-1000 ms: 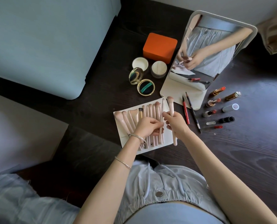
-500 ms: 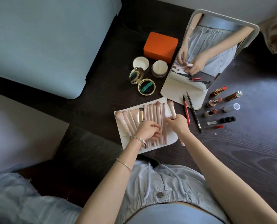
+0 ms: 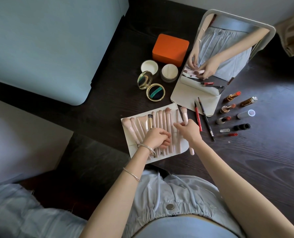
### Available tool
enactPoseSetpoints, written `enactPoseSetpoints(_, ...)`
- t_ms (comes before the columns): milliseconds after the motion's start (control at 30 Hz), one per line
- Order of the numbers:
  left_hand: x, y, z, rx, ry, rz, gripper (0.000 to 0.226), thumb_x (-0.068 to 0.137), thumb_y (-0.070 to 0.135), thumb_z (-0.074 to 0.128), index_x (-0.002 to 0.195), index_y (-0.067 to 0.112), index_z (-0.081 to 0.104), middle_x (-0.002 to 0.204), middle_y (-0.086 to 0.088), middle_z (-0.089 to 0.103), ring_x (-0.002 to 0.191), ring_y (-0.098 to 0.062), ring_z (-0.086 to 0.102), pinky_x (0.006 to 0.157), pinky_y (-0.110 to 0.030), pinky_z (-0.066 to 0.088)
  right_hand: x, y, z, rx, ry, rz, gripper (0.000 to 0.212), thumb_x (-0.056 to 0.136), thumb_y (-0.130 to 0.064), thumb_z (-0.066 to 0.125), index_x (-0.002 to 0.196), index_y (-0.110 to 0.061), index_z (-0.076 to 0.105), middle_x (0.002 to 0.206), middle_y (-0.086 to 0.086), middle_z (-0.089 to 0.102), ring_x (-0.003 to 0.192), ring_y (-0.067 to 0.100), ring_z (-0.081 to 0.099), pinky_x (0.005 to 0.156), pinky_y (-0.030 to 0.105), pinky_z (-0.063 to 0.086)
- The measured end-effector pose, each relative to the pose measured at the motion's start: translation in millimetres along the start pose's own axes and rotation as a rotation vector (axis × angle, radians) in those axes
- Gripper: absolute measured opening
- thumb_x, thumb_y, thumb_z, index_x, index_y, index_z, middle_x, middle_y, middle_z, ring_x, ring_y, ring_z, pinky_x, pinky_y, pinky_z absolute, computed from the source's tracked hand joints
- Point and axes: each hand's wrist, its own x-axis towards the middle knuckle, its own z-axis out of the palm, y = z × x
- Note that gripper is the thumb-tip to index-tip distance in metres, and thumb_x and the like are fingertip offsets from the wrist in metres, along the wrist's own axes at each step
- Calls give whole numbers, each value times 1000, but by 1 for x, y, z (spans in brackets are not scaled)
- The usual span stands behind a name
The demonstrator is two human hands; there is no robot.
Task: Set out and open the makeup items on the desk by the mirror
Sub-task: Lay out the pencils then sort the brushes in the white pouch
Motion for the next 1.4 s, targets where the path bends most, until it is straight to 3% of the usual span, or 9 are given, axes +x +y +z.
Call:
enactPoseSetpoints(133,-1,0,-1,-7,-4,-5,26,95,-2,40,109,-3,62,92,-16,62,64,-13,60,49,-12,52,-1,-1,0,40,1,18,21,86,-27,60,86,-9,50,71,2,52,62,16,52,58,29,44)
enactPoseSetpoints(300,1,-1,-1,8,1,2,27,95,-2,41,111,-4,62,91,-15,63,64,-12,61,51,-13,53,-3,-5,4,-38,4,-4,19,82,-12,52,65,-12,43,65,3,47,56,15,41,50,26,33)
enactPoseSetpoints(533,5,-2,4,152,-32,96,31,95,5,45,120,14,61,93,-9,69,77,-18,65,78,-37,58,-2,-17,9,-2,13,-18,23,85,-18,52,65,-13,43,63,0,46,53,12,39,49,23,31)
enactPoseSetpoints(633,4,2,8,213,-69,100,35,95,5,42,124,16,58,89,-8,68,66,-15,63,63,-26,55,-4,-17,7,59,7,1,25,88,-22,43,65,-12,44,65,2,46,56,14,40,52,25,31)
enactPoseSetpoints(733,4,4,10,255,-70,102,38,96,6,41,128,19,56,86,-7,68,54,-8,58,49,-15,47,-5,-13,6,138,19,7,34,90,-22,37,89,3,61,76,10,55,69,20,50,63,32,40)
enactPoseSetpoints(867,7,6,13,294,-61,105,33,97,7,40,121,16,60,84,-5,68,55,-10,58,53,-18,49,-6,-12,6,144,41,-11,31,92,-22,37,104,-1,57,88,11,64,79,23,60,76,39,49)
enactPoseSetpoints(967,7,7,13,269,-54,83,34,96,5,38,121,14,60,82,-5,66,58,-12,56,55,-19,48,-6,-13,5,45,63,-52,20,92,-26,38,103,-12,45,97,12,67,87,27,63,78,42,52)
enactPoseSetpoints(1100,6,5,12,270,-49,103,38,96,3,37,124,17,59,85,-5,67,54,-9,54,58,-20,48,-6,-15,5,-142,81,-98,16,94,-30,40,95,-13,41,92,7,63,81,27,59,65,34,43)
enactPoseSetpoints(1400,11,0,9,302,-26,134,38,93,4,37,120,14,62,81,-3,67,62,-14,58,80,-36,55,-12,-13,7,-453,185,-161,28,93,-33,43,94,-6,49,97,10,58,85,33,58,68,37,42)
